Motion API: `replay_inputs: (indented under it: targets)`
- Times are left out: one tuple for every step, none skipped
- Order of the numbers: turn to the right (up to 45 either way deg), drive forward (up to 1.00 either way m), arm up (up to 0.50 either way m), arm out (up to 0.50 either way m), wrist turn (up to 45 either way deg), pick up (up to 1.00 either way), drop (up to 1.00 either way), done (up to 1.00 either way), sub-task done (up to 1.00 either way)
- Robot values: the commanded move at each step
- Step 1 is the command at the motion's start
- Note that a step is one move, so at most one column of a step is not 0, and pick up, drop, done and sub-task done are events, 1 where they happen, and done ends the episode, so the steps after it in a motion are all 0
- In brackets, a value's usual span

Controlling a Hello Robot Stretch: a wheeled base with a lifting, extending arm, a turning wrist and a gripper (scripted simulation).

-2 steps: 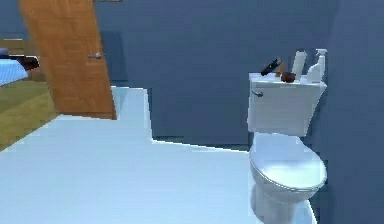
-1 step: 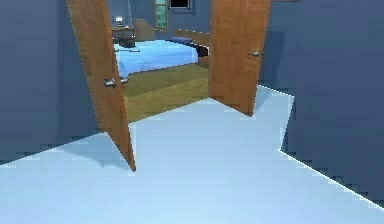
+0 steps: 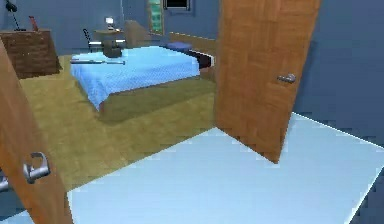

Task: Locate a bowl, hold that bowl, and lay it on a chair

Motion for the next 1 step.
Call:
replay_inputs:
  targets:
    - [0.0,0.7,0.0,0.0,0.0,0.0,0.0,0.0,0.0]
